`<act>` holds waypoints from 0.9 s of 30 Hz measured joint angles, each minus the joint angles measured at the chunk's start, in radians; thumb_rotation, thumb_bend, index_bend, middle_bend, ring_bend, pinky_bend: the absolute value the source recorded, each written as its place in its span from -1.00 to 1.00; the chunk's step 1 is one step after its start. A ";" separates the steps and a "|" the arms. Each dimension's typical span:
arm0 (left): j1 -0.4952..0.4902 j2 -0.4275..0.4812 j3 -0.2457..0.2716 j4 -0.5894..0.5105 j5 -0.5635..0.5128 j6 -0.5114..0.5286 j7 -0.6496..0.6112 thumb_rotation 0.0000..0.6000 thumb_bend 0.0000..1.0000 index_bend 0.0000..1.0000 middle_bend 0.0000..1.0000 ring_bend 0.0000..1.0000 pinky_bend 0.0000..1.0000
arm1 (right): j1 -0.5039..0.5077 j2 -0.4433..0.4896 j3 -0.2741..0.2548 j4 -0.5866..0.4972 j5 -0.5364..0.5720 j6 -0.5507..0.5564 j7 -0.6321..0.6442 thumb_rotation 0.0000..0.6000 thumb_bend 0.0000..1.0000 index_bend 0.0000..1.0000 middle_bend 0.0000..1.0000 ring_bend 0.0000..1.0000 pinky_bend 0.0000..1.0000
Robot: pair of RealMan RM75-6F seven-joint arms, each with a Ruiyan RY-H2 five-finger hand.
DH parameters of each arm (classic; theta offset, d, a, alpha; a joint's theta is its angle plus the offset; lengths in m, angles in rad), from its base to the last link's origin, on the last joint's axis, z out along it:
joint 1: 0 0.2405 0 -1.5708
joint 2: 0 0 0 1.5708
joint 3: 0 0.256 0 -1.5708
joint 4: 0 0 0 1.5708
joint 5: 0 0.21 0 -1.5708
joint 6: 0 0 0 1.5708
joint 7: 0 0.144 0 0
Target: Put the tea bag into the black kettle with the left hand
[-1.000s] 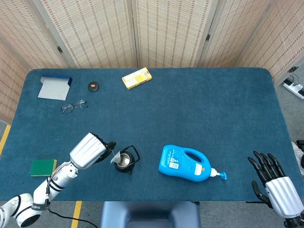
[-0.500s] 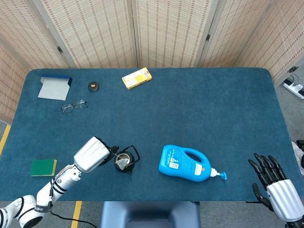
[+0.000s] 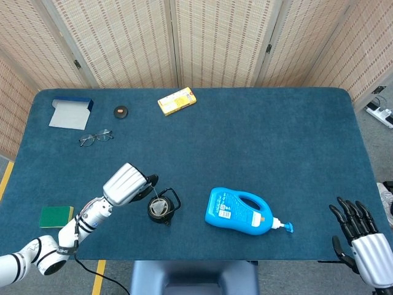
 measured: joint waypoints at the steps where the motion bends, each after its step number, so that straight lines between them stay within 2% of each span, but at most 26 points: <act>1: -0.006 -0.009 0.000 0.019 -0.002 -0.006 -0.016 1.00 0.30 0.43 1.00 1.00 1.00 | -0.004 -0.001 0.002 0.001 0.004 0.006 0.002 1.00 0.16 -1.00 -1.00 -1.00 -1.00; 9: -0.047 -0.082 0.020 0.159 -0.001 -0.039 -0.152 1.00 0.30 0.43 1.00 1.00 1.00 | -0.010 -0.001 0.014 -0.001 0.033 0.001 0.013 1.00 0.16 -1.00 -1.00 -1.00 -1.00; 14: -0.042 -0.085 0.037 0.171 0.009 -0.013 -0.175 1.00 0.30 0.44 1.00 1.00 1.00 | -0.005 0.001 0.016 -0.004 0.035 -0.016 0.013 1.00 0.16 -1.00 -1.00 -1.00 -1.00; 27: 0.105 -0.031 0.098 0.164 -0.005 0.146 -0.181 1.00 0.31 0.46 1.00 1.00 1.00 | 0.000 -0.006 0.001 -0.003 -0.013 -0.029 -0.025 1.00 0.16 -1.00 -1.00 -1.00 -1.00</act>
